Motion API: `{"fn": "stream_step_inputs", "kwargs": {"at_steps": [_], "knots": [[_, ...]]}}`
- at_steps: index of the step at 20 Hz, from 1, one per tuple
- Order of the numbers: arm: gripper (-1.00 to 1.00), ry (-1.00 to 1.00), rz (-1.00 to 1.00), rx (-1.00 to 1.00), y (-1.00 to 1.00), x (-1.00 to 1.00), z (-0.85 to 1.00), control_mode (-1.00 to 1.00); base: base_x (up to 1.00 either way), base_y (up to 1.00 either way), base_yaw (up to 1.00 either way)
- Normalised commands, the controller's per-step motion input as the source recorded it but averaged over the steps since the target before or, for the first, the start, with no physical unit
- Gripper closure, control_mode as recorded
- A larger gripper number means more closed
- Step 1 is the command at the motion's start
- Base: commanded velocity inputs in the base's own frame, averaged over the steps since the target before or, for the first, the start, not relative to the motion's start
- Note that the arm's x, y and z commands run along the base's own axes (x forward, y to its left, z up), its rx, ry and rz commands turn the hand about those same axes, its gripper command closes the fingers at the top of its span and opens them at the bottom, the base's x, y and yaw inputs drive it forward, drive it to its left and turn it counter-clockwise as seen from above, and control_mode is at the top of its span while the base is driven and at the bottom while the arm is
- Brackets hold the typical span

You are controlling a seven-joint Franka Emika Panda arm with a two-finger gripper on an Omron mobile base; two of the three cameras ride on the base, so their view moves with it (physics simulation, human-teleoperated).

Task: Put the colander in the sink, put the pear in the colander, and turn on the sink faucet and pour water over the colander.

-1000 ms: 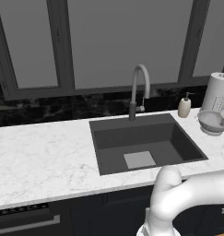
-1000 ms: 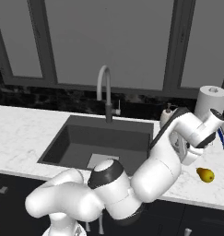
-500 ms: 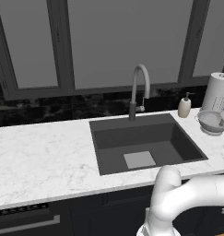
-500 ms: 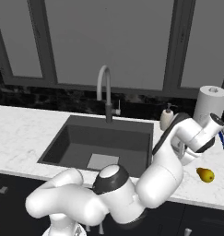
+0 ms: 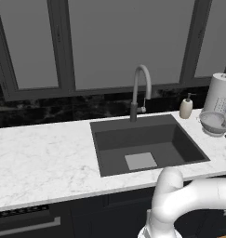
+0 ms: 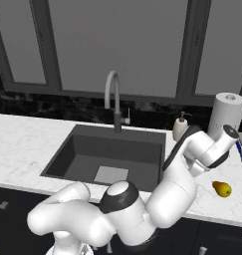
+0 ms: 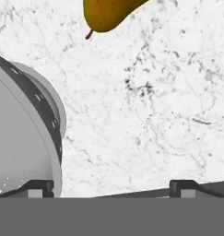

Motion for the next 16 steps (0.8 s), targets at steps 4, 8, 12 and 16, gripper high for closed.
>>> {"fn": "stream_step_inputs", "kwargs": {"at_steps": [4,8,12,16], "knots": [[-1.00,0.00,-0.10,0.00,-0.04,0.15,-0.19,-1.00,0.00,0.00,0.00],[-1.00,0.00,-0.06,0.00,-0.15,0.16,-0.08,-1.00,0.00,0.00,0.00],[-1.00,0.00,-0.05,0.00,-0.28,0.16,0.00,-1.00,0.00,0.00,0.00],[-1.00,0.00,-0.01,0.00,-0.18,0.15,0.00,-1.00,0.00,0.00,0.00]]}}
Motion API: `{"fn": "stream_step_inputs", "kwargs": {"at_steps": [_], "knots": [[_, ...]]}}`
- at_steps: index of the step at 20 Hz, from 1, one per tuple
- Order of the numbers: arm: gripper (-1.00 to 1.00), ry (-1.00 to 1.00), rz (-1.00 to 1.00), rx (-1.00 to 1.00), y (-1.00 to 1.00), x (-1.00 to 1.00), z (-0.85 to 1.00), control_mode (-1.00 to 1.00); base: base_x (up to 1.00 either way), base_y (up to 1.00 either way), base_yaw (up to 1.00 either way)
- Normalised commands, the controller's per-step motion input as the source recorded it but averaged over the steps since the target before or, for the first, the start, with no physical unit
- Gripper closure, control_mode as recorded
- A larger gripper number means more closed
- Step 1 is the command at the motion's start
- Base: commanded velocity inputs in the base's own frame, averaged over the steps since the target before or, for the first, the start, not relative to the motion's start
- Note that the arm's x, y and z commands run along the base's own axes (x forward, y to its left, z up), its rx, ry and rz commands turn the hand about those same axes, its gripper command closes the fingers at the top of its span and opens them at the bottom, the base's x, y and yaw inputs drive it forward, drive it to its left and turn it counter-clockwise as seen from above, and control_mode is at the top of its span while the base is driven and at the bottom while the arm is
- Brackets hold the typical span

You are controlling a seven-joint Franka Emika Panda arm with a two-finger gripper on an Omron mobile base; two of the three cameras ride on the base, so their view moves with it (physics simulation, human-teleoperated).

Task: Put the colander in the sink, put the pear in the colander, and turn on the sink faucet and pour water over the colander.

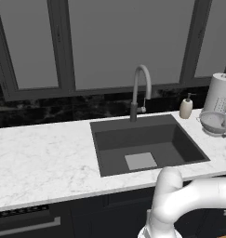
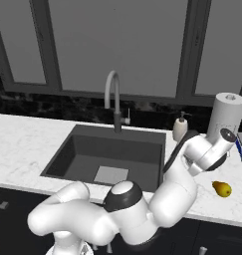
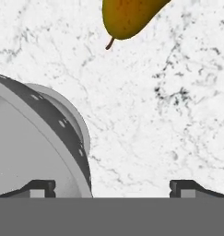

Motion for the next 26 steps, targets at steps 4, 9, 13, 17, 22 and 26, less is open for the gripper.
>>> {"fn": "stream_step_inputs", "kwargs": {"at_steps": [4,9,13,17,22,26], "knots": [[-1.00,0.00,0.00,0.00,-0.06,0.14,-0.08,-1.00,0.00,0.00,0.00],[-1.00,0.00,0.00,0.00,0.00,0.22,-0.16,-1.00,0.00,0.00,0.00],[-1.00,0.00,0.00,0.00,0.00,0.24,-0.13,-1.00,0.00,0.00,0.00],[-1.00,0.00,0.00,0.00,0.00,0.15,-0.03,-1.00,0.00,0.00,0.00],[1.00,0.01,-0.01,-0.01,0.00,0.02,-0.04,-1.00,0.00,0.00,0.00],[1.00,0.00,0.00,0.00,0.00,-0.08,-0.05,-1.00,0.00,0.00,0.00]]}}
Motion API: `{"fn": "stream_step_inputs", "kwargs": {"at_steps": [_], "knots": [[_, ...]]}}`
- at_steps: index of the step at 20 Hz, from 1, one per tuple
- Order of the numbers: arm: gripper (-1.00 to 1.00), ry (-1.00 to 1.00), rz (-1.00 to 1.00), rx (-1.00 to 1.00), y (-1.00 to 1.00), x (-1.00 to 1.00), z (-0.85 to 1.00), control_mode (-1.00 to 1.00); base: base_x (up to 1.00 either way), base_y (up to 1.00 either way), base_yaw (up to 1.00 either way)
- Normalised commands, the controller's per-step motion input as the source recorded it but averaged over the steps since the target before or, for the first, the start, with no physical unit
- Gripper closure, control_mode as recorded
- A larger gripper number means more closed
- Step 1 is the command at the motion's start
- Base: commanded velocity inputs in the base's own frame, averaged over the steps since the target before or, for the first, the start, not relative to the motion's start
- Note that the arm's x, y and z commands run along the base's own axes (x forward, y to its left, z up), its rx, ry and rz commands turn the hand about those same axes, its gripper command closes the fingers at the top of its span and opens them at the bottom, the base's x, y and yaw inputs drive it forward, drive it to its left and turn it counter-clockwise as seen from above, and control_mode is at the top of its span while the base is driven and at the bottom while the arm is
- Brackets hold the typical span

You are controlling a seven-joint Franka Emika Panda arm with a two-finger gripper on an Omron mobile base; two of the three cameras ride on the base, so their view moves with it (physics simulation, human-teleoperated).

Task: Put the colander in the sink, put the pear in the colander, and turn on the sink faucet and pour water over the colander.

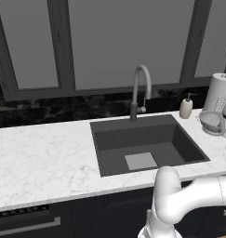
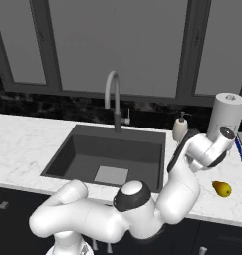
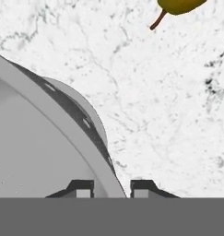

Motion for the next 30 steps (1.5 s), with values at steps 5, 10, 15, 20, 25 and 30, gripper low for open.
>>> {"fn": "stream_step_inputs", "kwargs": {"at_steps": [5,10,15,20,25,30], "knots": [[1.00,0.00,0.15,-0.01,0.13,-0.44,0.01,-1.00,0.00,0.00,0.00],[1.00,-0.11,0.29,-0.08,0.38,-0.74,0.32,-1.00,0.00,0.00,0.00],[1.00,-0.15,0.32,-0.14,0.67,-0.69,0.34,-1.00,0.00,0.00,0.00],[1.00,-0.06,0.29,-0.14,0.86,-0.58,0.06,-1.00,0.00,0.00,0.00],[1.00,0.00,0.30,-0.07,0.60,-0.35,0.12,-1.00,0.00,0.00,0.00],[1.00,0.00,0.28,0.00,0.49,-0.10,0.18,-1.00,0.00,0.00,0.00]]}}
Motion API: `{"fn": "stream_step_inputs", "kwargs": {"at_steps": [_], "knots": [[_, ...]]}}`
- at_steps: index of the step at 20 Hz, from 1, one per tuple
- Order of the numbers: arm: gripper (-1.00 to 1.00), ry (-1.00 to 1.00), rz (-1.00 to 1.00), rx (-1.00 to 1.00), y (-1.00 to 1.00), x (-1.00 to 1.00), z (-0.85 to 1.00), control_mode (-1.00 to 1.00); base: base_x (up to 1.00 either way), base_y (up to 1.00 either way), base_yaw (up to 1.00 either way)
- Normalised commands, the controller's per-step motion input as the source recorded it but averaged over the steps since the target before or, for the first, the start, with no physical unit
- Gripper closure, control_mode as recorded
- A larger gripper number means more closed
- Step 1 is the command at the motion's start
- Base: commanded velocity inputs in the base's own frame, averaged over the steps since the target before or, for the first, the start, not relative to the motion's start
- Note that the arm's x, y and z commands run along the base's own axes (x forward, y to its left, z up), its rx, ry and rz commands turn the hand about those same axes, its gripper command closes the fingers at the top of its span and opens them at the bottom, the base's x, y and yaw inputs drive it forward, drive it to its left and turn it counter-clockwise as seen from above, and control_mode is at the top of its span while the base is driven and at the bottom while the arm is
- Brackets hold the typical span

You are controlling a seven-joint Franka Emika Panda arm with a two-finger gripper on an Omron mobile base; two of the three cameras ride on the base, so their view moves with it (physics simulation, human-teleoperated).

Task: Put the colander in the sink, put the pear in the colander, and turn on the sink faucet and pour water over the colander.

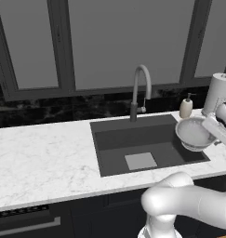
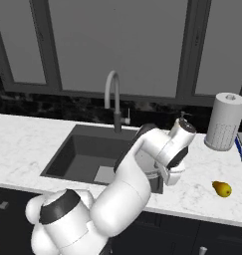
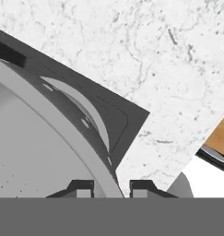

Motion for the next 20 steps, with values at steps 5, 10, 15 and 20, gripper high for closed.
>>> {"fn": "stream_step_inputs", "kwargs": {"at_steps": [5,10,15,20], "knots": [[1.00,0.00,0.22,0.00,0.35,0.00,0.15,-1.00,0.00,0.00,0.00],[1.00,0.00,0.19,0.01,0.22,0.00,0.02,-1.00,0.00,0.00,0.00],[1.00,0.00,0.20,0.05,0.08,0.09,0.00,-1.00,0.00,0.00,0.00],[1.00,0.00,0.21,0.10,0.00,0.28,0.00,-1.00,0.00,0.00,0.00]]}}
